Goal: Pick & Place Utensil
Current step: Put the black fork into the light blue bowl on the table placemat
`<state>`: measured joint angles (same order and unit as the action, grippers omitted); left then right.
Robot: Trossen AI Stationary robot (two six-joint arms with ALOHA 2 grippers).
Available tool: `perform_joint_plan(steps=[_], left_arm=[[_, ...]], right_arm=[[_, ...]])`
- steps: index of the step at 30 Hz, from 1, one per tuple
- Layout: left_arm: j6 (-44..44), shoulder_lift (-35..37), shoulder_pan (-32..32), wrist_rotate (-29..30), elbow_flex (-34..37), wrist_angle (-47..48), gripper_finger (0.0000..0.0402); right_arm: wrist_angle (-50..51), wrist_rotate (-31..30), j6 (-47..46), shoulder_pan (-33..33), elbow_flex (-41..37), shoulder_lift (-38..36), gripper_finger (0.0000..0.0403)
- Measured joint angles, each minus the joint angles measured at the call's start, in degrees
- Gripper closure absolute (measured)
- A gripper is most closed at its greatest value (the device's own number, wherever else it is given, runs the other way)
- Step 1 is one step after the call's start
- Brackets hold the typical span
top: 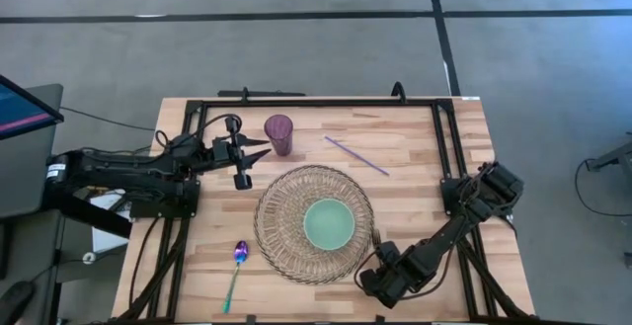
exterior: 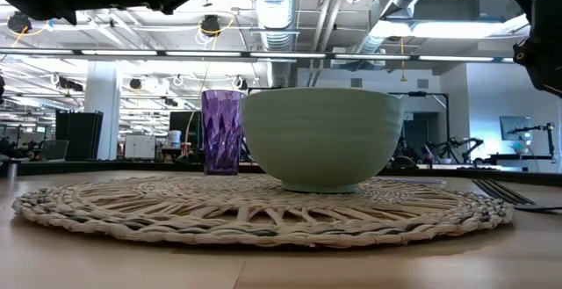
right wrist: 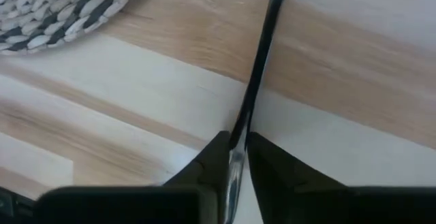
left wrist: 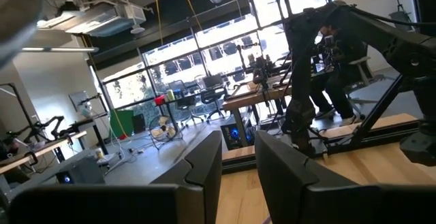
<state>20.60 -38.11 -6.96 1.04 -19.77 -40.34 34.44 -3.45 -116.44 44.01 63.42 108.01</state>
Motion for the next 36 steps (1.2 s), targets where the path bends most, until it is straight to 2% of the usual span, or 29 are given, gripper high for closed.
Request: perform_joint_plan(steps=[7, 11, 25, 36], left_arm=[[0.1, 0.0, 0.0, 0.0, 0.0, -0.5, 0.0311], [0.1, 0.0, 0.0, 0.0, 0.0, -1.1, 0.0311], [0.7, 0.0, 0.0, 0.0, 0.0, -3.4, 0.0311], [3.2, 0.0, 0.0, 0.0, 0.0, -3.6, 0.0311]], right_arm=[[-0.6, 2.7, 0.0, 0.0, 0.0, 0.0, 0.0299], [0.7, 3.4, -0.1, -0.9, 0.1, 0.0, 0.0283], [4.2, 3.5, 6.3, -5.9, 0.0, 0.0, 0.031], [5.8, 2.3, 11.6, -8.1, -0.1, 0.0, 0.0312]])
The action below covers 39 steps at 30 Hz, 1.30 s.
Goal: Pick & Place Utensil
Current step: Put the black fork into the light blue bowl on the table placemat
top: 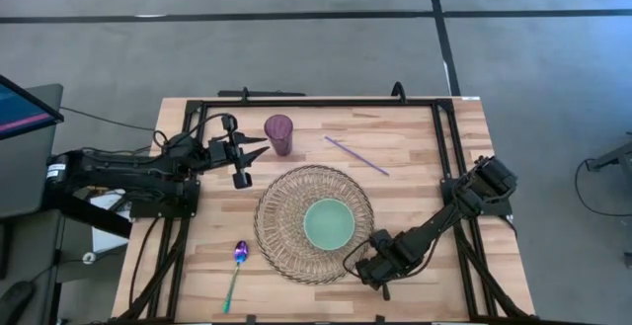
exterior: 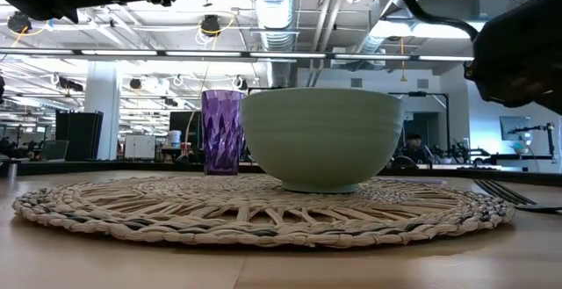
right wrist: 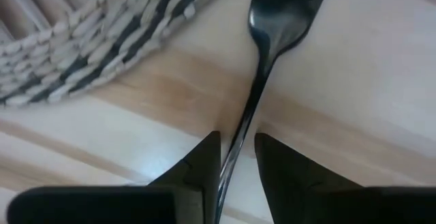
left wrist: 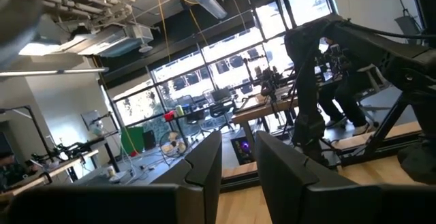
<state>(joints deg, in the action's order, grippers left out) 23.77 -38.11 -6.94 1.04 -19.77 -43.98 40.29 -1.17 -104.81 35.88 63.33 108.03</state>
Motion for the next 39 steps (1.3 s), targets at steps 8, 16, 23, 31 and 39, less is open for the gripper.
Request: perform_joint_plan(steps=[8, 16, 23, 31, 39], left_arm=[[0.0, 0.0, 0.0, 0.0, 0.0, -0.1, 0.0311], [2.9, -0.1, 0.0, 0.0, 0.0, -0.3, 0.0311], [3.0, -0.6, 0.0, 0.0, 0.0, -0.2, 0.0311], [3.0, -0.6, 0.0, 0.0, 0.0, -0.2, 0.0311], [3.0, -0.6, 0.0, 0.0, 0.0, 0.2, 0.0311]], right_arm=[[1.0, 0.8, 0.5, -0.8, 0.0, 0.0, 0.0368], [7.7, 4.5, 0.5, -0.9, 5.0, 0.7, 0.0392], [27.9, 9.9, 5.9, -1.8, 20.1, 0.2, 0.0394], [24.8, 8.6, 26.4, -9.7, 33.9, -0.1, 0.0399], [20.9, 22.8, 38.8, -19.7, 33.6, 2.5, 0.0401]])
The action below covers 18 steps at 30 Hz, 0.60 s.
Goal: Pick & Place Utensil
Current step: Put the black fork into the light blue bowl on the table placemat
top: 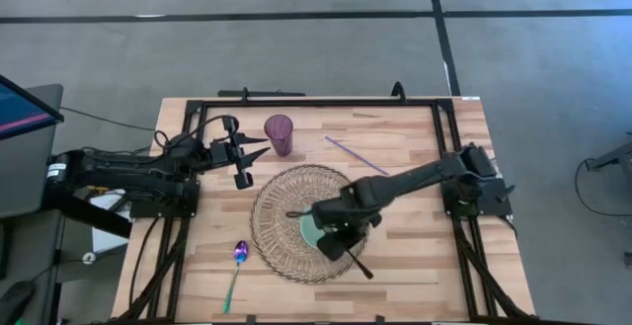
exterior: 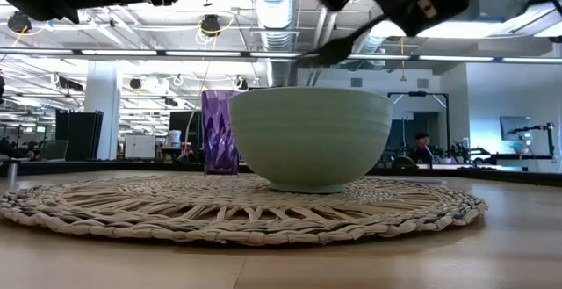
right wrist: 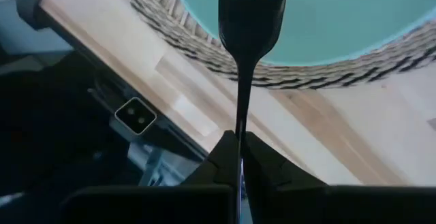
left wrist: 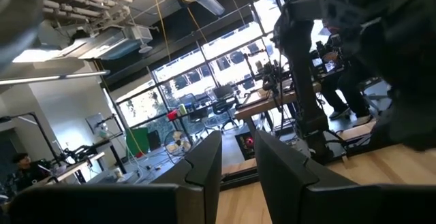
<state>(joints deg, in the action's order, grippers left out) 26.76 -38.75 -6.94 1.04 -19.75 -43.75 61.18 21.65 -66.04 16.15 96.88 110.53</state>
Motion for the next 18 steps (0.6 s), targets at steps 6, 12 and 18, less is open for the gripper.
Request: perform_joint_plan(steps=[6, 12, 18], left_arm=[[0.0, 0.0, 0.0, 0.0, 0.0, 2.8, 0.0311], [-0.5, -2.1, 0.0, -1.7, 0.0, 6.4, 0.0314], [-2.5, -5.1, 0.2, -9.2, 0.0, 8.2, 0.0342]], right_arm=[[0.1, 7.7, 4.9, -4.9, 0.1, 3.3, 0.0401], [0.4, 13.1, 7.7, -7.4, 0.1, 7.5, 0.0401], [0.6, 13.0, 7.7, -9.0, 0.1, 8.9, 0.0401]])
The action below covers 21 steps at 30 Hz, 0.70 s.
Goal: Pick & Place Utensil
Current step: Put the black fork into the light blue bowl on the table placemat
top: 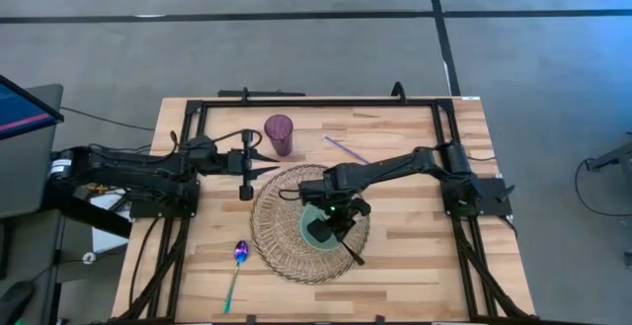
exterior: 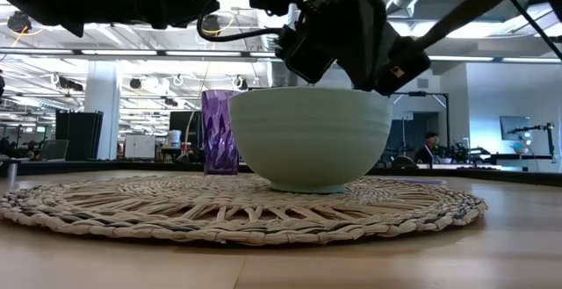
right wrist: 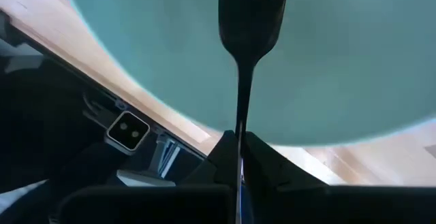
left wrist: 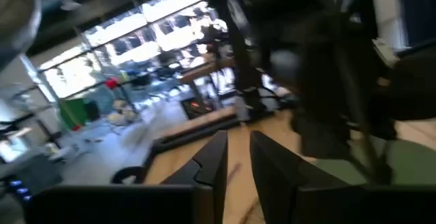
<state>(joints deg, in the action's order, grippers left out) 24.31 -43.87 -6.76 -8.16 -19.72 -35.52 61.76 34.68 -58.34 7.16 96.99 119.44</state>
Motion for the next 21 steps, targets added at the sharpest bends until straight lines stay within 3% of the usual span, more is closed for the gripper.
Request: perform_joint_plan(steps=[8, 21], left_arm=[[1.2, -0.3, 0.0, -0.5, -0.4, 0.1, 0.0394], [1.7, 0.0, -0.1, -0.5, -0.5, -0.7, 0.0395]], right_arm=[[-0.1, -0.2, 0.9, -1.3, 0.0, 0.0, 0.04], [-5.4, -0.1, 1.9, -3.4, 0.0, 1.8, 0.0374]])
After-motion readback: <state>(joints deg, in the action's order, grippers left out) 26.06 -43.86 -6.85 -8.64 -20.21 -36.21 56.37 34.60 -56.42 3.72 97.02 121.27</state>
